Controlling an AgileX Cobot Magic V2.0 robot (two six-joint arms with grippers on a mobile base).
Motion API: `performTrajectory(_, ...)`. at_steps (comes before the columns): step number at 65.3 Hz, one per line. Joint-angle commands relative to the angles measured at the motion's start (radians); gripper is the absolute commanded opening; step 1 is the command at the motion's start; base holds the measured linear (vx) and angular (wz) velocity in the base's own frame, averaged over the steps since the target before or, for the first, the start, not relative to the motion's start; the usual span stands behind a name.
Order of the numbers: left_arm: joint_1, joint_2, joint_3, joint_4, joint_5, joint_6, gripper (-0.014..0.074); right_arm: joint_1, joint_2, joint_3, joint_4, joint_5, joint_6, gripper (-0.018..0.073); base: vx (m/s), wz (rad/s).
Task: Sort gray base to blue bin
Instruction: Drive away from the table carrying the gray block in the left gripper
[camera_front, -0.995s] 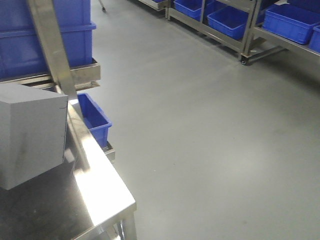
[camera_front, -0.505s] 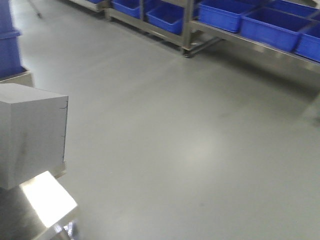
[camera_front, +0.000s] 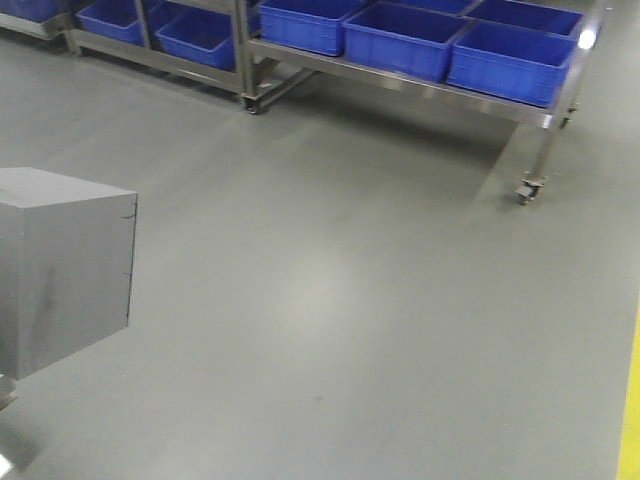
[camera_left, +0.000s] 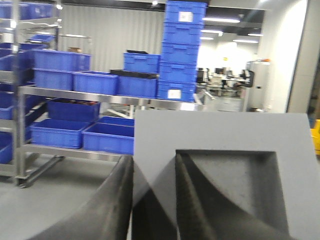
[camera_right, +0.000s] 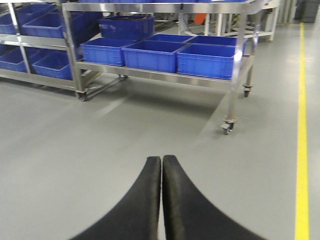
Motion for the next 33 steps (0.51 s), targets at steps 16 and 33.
performTrajectory(16,-0.005,0.001,-0.030,-0.007,-0.105,-0.006,-0.0006,0.000,-0.002,0.002,-0.007,-0.075,-0.008,-0.0005,0.09,-0.31)
performTrajectory(33,-0.005,0.001,-0.030,-0.007,-0.105,-0.006,-0.0006,0.000,-0.002,0.002,-0.007,-0.075,-0.008,-0.0005,0.11,-0.34)
